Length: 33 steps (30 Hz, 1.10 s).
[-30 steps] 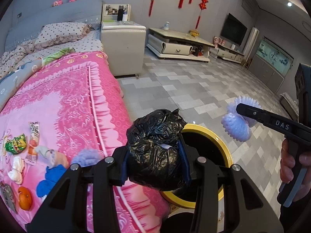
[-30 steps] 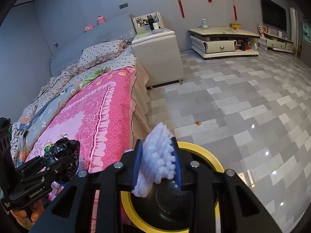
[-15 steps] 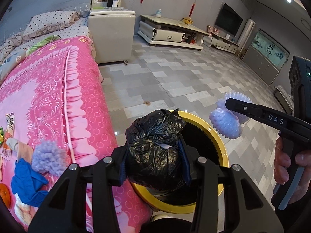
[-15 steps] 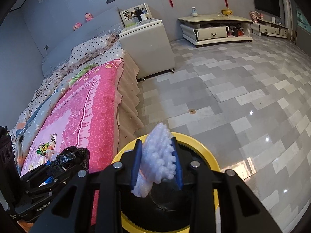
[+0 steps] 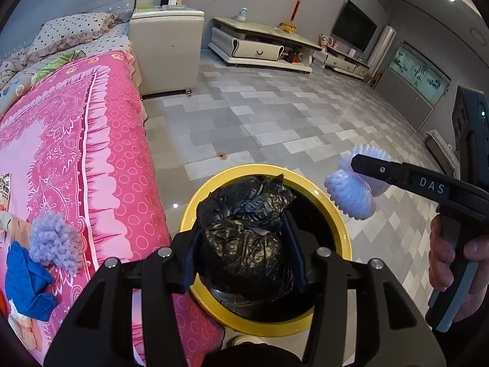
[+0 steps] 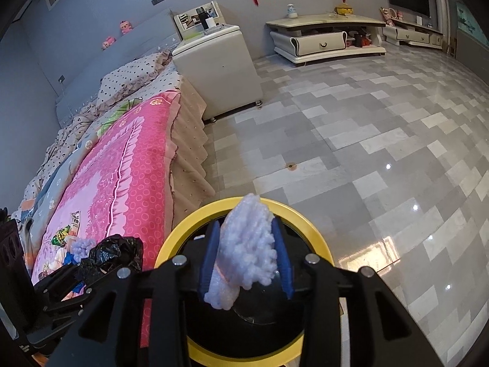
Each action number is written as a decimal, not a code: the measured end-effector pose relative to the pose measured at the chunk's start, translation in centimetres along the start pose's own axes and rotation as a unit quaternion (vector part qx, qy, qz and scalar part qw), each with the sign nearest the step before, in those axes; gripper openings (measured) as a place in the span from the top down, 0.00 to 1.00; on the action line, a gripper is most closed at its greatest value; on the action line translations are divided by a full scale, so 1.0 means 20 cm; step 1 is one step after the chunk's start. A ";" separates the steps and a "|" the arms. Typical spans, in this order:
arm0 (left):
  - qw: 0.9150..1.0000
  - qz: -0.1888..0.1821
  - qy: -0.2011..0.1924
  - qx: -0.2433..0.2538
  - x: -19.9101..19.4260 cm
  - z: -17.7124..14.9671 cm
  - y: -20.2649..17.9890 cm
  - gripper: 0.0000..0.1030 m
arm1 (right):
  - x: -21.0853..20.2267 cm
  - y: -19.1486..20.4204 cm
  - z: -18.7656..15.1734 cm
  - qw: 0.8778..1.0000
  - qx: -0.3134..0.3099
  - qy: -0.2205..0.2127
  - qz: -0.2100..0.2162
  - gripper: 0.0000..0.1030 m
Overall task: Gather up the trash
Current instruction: 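Open both tools to drop the bag and duster head into the bin, then move both tools back over the trash on the bed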
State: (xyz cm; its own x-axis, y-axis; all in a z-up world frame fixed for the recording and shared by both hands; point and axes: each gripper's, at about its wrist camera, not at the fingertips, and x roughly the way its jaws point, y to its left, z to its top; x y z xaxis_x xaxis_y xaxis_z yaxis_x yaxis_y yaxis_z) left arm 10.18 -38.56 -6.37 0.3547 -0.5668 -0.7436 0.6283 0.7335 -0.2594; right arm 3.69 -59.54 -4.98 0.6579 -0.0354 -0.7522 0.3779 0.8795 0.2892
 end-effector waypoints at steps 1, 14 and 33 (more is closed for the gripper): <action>1.000 -0.004 -0.001 -0.002 -0.01 0.00 0.01 0.51 | -0.01 0.00 0.00 1.000 0.001 0.000 -0.002 0.64; 0.999 0.029 -0.027 -0.011 -0.17 -0.06 0.11 0.25 | -0.04 -0.01 -0.07 1.000 0.016 0.003 -0.025 0.44; 0.983 0.141 -0.090 -0.074 -0.73 -0.20 0.71 0.13 | -0.15 0.46 -0.15 0.998 -0.053 -0.019 0.003 0.26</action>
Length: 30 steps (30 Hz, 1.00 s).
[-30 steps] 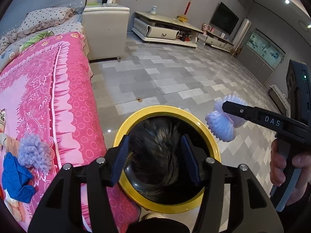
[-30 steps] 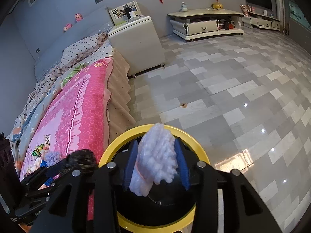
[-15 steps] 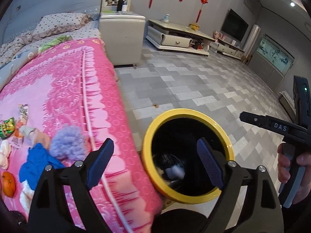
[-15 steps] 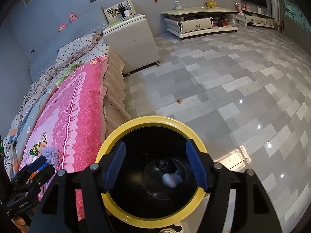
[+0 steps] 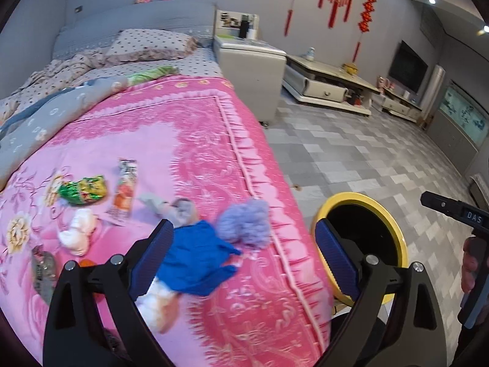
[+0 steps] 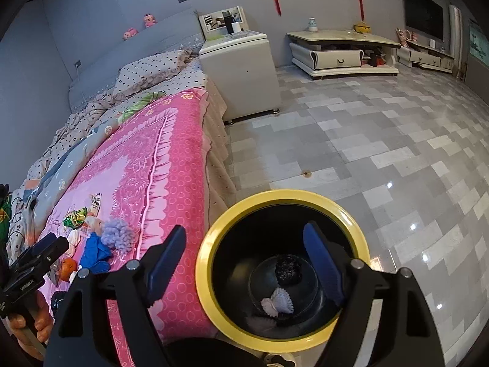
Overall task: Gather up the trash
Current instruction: 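Move both tools back over the trash on the bed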
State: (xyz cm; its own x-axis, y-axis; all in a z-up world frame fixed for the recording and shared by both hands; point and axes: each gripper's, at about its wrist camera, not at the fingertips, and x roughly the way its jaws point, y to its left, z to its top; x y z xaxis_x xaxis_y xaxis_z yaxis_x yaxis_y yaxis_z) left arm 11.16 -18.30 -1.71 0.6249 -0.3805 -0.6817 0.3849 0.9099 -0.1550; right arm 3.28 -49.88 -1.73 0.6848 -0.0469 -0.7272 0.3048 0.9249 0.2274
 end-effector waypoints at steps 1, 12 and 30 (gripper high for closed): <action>1.000 0.006 -0.003 -0.005 -0.03 0.00 0.04 0.13 | 0.00 0.04 0.00 1.000 -0.005 -0.002 0.003 0.25; 0.996 0.066 -0.032 -0.046 -0.24 -0.03 0.50 0.12 | 0.01 0.42 0.04 0.996 -0.064 -0.007 0.056 0.16; 0.987 0.132 -0.006 -0.093 -0.24 -0.22 1.03 0.12 | 0.29 0.87 0.03 0.992 -0.106 0.019 0.072 0.14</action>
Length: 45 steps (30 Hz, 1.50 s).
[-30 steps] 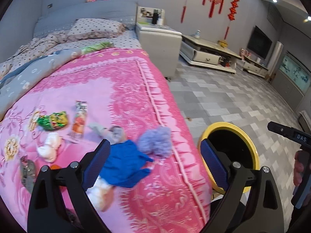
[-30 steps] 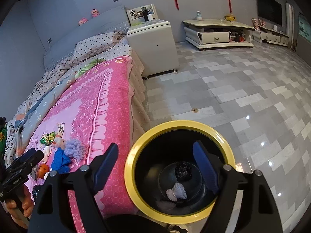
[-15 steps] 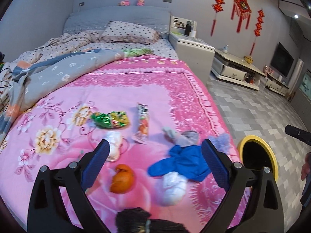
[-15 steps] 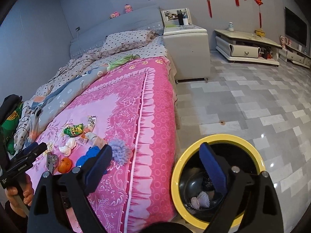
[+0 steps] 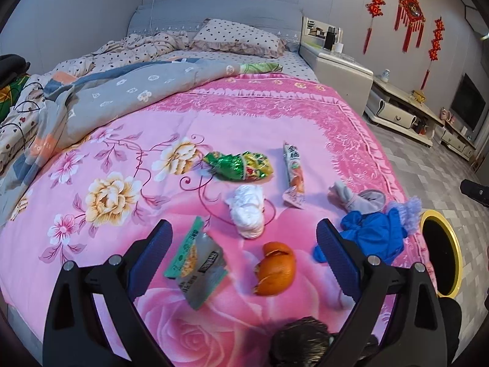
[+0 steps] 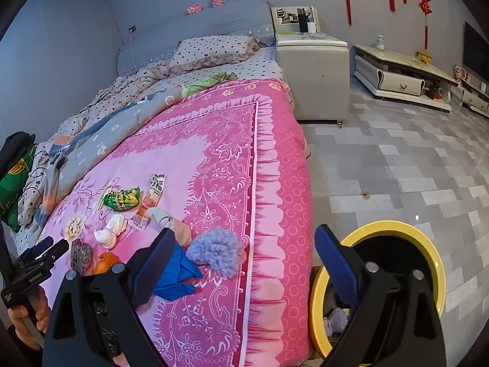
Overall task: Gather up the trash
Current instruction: 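Move both tools back over the trash on the bed, then grasp the snack packet with the left tool while the right tool grasps the lavender fluffy ball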
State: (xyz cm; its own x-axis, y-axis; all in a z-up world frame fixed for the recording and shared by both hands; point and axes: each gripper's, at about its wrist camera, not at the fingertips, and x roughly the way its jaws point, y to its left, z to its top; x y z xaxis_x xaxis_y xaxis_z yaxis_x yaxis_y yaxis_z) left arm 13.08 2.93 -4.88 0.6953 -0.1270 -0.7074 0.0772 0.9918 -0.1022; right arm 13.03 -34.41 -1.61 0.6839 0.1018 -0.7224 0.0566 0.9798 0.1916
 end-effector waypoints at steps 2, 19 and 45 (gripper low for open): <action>1.000 0.003 0.005 0.001 0.03 -0.02 0.03 0.12 | 0.06 0.02 0.00 1.000 -0.003 0.007 -0.003 0.14; 0.999 0.016 0.042 -0.001 0.25 -0.08 0.13 0.12 | 0.42 0.06 -0.04 0.998 0.002 0.058 -0.021 0.11; 0.995 0.011 0.100 0.025 0.49 -0.13 0.11 0.59 | 0.55 0.11 -0.10 0.997 0.018 0.071 -0.015 0.33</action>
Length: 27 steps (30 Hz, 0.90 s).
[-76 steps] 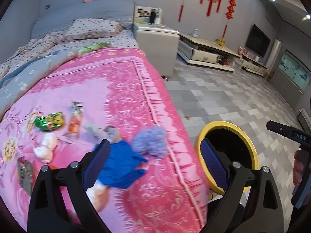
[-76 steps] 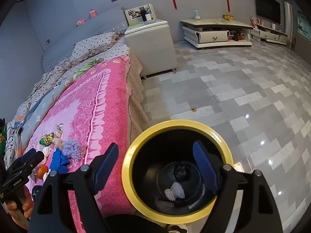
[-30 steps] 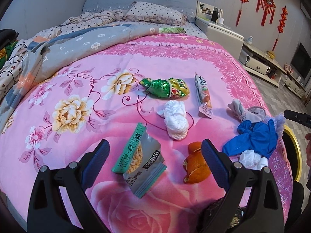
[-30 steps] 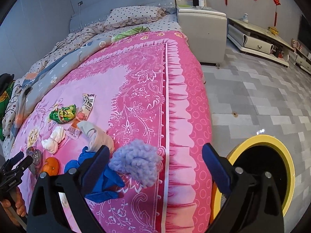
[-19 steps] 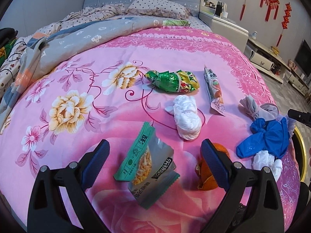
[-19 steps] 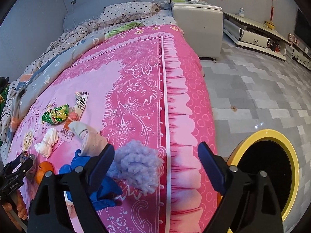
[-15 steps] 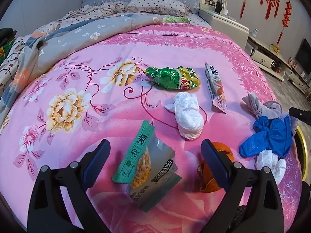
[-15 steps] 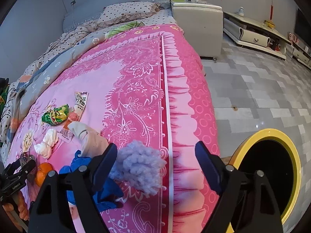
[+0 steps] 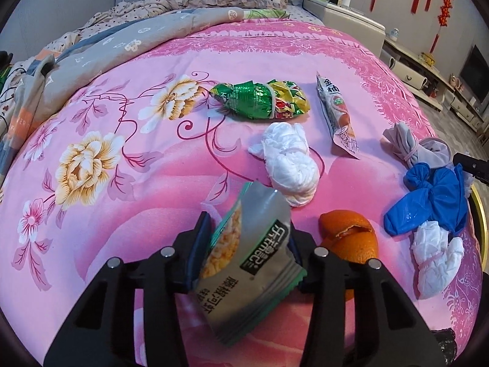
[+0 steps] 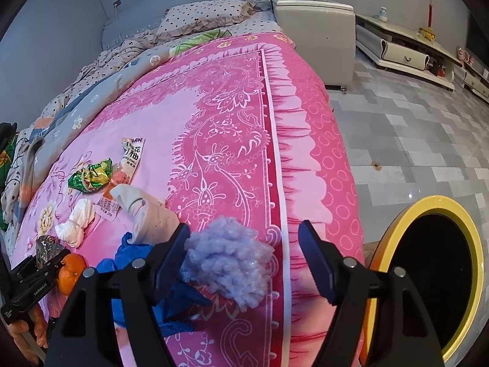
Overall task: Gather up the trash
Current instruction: 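Grasp the snack packet with the left tool while the right tool grasps the lavender fluffy ball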
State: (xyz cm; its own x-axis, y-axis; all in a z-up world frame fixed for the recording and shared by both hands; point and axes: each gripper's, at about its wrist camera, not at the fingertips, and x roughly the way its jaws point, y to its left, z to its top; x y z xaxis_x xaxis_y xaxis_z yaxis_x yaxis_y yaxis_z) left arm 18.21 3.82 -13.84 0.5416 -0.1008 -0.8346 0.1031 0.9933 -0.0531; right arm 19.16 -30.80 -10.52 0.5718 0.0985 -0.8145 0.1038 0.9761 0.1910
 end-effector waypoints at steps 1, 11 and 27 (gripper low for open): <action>1.000 -0.001 0.000 0.001 0.00 0.00 0.00 0.59 | 0.00 0.00 0.00 1.000 0.003 0.003 0.004 0.32; 1.000 -0.002 -0.005 0.010 0.01 0.00 -0.02 0.67 | 0.01 0.01 -0.07 0.999 0.014 0.012 0.036 0.41; 0.998 -0.032 -0.034 -0.033 -0.09 0.01 0.04 0.69 | -0.12 -0.02 -0.04 0.997 0.030 -0.008 0.073 0.61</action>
State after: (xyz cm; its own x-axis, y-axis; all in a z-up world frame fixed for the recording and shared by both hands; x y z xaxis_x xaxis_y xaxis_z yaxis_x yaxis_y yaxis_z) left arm 17.45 4.83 -12.19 0.5908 -0.1652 -0.7897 0.0852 0.9861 -0.1426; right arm 17.21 -31.18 -9.10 0.5977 0.2346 -0.7667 0.0678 0.9380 0.3399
